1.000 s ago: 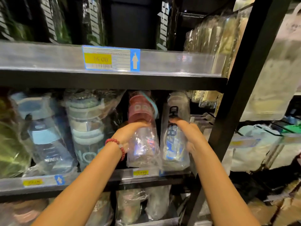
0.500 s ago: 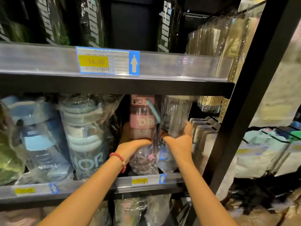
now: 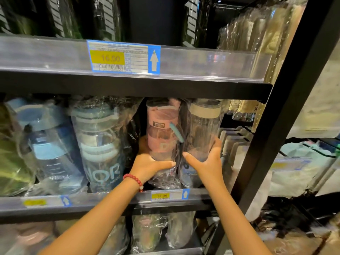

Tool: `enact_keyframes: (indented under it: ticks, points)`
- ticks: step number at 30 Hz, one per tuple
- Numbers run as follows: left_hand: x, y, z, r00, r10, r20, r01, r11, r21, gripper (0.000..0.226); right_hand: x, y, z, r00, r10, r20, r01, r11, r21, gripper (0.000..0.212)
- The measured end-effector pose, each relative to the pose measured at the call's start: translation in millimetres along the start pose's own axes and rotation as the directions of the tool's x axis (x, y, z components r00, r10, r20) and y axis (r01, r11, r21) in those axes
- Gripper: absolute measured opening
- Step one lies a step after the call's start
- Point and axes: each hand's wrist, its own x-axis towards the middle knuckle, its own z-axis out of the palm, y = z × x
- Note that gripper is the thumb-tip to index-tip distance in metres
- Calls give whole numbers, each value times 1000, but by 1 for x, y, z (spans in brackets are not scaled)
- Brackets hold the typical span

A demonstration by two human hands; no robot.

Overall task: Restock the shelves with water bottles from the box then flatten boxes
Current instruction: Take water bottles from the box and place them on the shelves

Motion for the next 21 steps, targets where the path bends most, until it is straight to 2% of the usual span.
enact_keyframes:
  ticks: [3,6,8,10,12,14,17,21]
  points:
    - [0,0,-4,1000,-14,18,13,996,86,40,-1,0,-2,997,42,68,-38,997,-64,106]
    - [-9,2,-6,1000,0,25,-4,991,135,37,-4,5,-5,986,125,109,-107,981,-159,112]
    - [-14,0,-3,997,81,0,-80,985,156,63,-5,11,-6,982,158,101,-131,964,-233,104]
    - [-20,-1,0,977,173,-123,-144,966,217,94,-6,14,-5,980,181,77,-153,947,-281,96]
    - [-23,-2,1,941,247,-232,-180,944,277,109,-7,13,-4,979,196,58,-166,929,-332,89]
    - [-24,2,5,929,272,-252,-177,923,343,104,-7,10,-3,979,197,55,-163,913,-374,84]
    - [-22,9,11,948,208,-242,-92,905,416,65,-6,5,-4,978,201,56,-161,898,-409,82]
    - [-13,7,13,965,165,-204,-47,873,485,66,-7,0,-5,976,211,62,-166,892,-421,80]
